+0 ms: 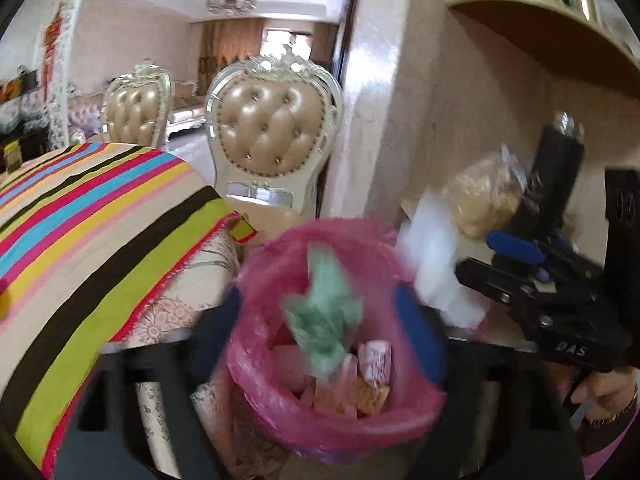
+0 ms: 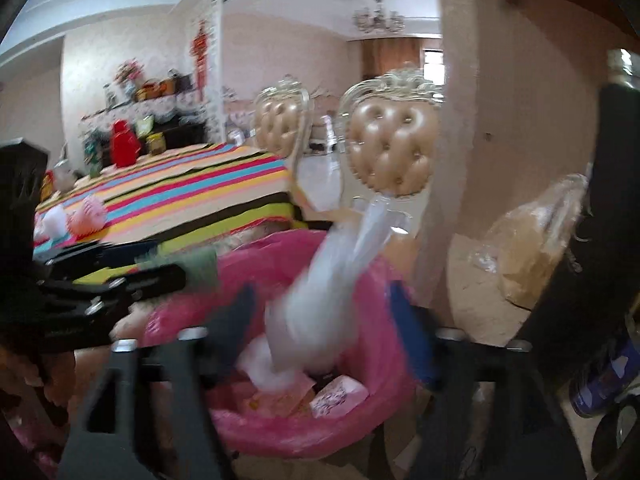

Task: Collect trash
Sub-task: 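Open both tools over the pink bin, releasing the cloth and tissue, then move both open tools back over the remaining trash on the table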

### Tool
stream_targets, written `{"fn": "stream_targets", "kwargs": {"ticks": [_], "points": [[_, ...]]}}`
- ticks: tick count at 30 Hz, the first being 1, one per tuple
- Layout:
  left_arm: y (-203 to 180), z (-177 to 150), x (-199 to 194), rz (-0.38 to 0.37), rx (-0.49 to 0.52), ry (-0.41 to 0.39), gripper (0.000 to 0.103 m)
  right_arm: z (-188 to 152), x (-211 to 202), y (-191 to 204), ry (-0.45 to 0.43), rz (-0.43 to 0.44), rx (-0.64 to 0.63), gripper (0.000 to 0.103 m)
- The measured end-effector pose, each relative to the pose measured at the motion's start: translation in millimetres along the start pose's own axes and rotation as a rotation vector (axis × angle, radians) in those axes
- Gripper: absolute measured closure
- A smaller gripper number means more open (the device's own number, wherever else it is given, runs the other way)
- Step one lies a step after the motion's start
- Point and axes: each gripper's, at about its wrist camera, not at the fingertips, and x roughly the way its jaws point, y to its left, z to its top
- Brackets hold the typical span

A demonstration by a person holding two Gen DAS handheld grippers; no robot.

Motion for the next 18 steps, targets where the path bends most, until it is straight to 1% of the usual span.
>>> {"fn": "stream_targets", "kwargs": {"ticks": [1, 3, 4, 6, 7, 9, 12, 13, 15, 16, 18], "points": [[4, 0, -3, 0.008, -0.014, -0.012, 0.018, 0, -1, -4, -0.005, 0.015, 0.025, 0.031], [12, -1, -9, 0.026, -0.021, -0.004, 0.018, 1, -4, -5, -0.015, 0.004, 0.038, 0.031], [17, -2, -14, 0.043, -0.025, -0.007, 0.016, 1, -7, -5, -0.021, 0.004, 0.037, 0.031], [25, -3, -27, 0.092, -0.033, -0.022, 0.008, 3, -12, -1, -0.035, 0.017, 0.038, 0.031], [31, -4, -38, 0.129, -0.039, -0.037, 0.004, 4, -15, 3, -0.043, 0.025, 0.035, 0.031], [44, -8, -56, 0.186, -0.057, -0.053, 0.005, 6, -17, 12, -0.048, 0.041, 0.025, 0.031], [63, -13, -79, 0.271, -0.076, -0.050, 0.005, 8, -15, 34, -0.043, 0.090, -0.005, 0.026], [73, -16, -90, 0.322, -0.079, -0.046, 0.005, 8, -14, 47, -0.043, 0.111, -0.025, 0.024], [85, -19, -105, 0.370, -0.084, -0.050, 0.005, 9, -10, 73, -0.036, 0.162, -0.059, 0.023], [95, -21, -118, 0.415, -0.091, -0.053, 0.005, 9, -8, 82, -0.030, 0.182, -0.071, 0.023], [107, -24, -136, 0.465, -0.102, -0.063, 0.005, 9, -1, 111, -0.013, 0.230, -0.105, 0.022]]}}
